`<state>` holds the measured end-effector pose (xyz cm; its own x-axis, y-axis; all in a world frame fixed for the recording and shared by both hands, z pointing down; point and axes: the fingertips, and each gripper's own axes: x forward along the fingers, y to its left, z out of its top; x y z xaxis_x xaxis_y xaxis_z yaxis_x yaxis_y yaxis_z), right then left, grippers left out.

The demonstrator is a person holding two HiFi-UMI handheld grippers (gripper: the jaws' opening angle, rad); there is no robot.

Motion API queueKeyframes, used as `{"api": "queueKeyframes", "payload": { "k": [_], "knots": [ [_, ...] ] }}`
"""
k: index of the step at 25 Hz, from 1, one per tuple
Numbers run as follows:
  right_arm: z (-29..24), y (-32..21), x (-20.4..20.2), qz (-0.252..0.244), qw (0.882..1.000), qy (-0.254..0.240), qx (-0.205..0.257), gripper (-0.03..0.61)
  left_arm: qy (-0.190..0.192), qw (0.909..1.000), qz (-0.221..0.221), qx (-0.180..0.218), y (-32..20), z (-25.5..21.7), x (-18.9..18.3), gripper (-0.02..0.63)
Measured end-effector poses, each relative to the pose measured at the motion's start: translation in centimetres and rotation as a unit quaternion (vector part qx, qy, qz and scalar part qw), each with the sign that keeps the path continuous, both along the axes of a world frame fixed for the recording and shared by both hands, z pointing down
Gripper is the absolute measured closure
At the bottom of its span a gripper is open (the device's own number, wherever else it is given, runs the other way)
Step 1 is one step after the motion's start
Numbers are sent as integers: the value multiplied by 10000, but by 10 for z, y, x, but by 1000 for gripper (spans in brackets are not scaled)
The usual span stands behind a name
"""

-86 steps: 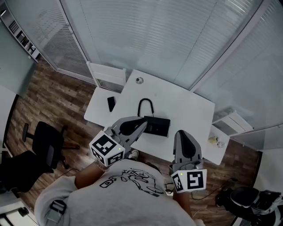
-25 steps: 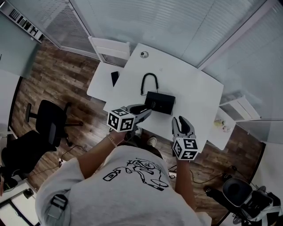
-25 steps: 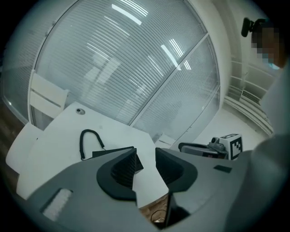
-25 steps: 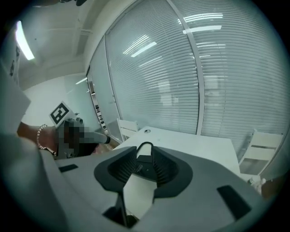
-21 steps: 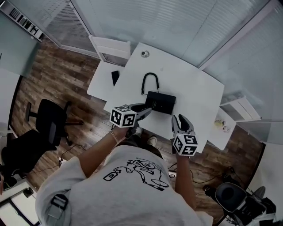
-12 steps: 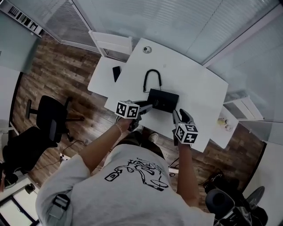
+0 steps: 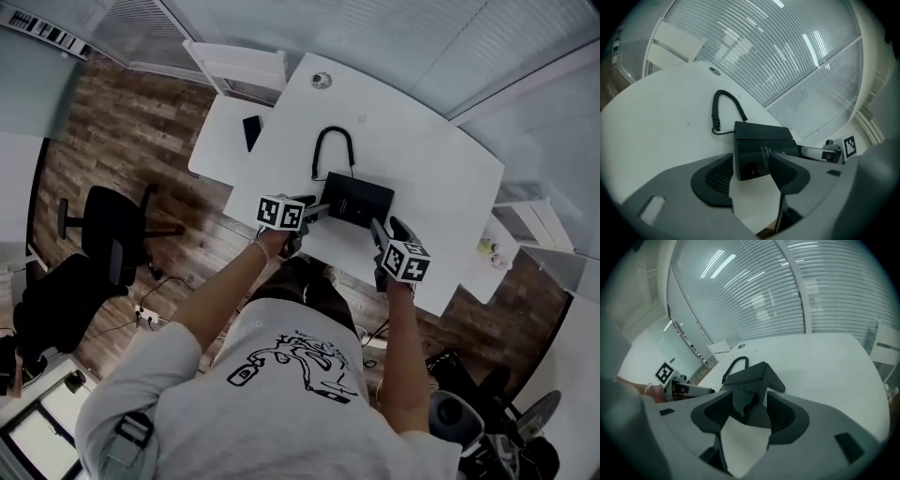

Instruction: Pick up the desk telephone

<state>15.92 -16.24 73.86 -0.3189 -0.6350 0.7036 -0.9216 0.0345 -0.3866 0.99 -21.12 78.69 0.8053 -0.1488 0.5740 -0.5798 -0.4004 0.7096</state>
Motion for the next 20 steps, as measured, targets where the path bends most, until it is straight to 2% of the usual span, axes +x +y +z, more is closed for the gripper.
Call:
{"api": "queueKeyframes", "payload": {
  "k": [5, 10, 14, 20],
  "knots": [
    [17, -5, 4, 154, 9995, -266, -107, 383, 53, 9998, 61, -175, -3, 14, 8, 394],
    [22, -12, 0, 242, 9983, -538, -22, 381, 172, 9992, 116, -329, -5, 19, 15, 397],
    [19, -10, 2, 240, 9982, -541, -20, 385, -134, 9996, 168, -169, -3, 20, 13, 456],
    [1, -9, 3, 373, 9976, -579, 84, 385, -86, 9999, 136, -63, -4, 2, 13, 457]
  ]
}}
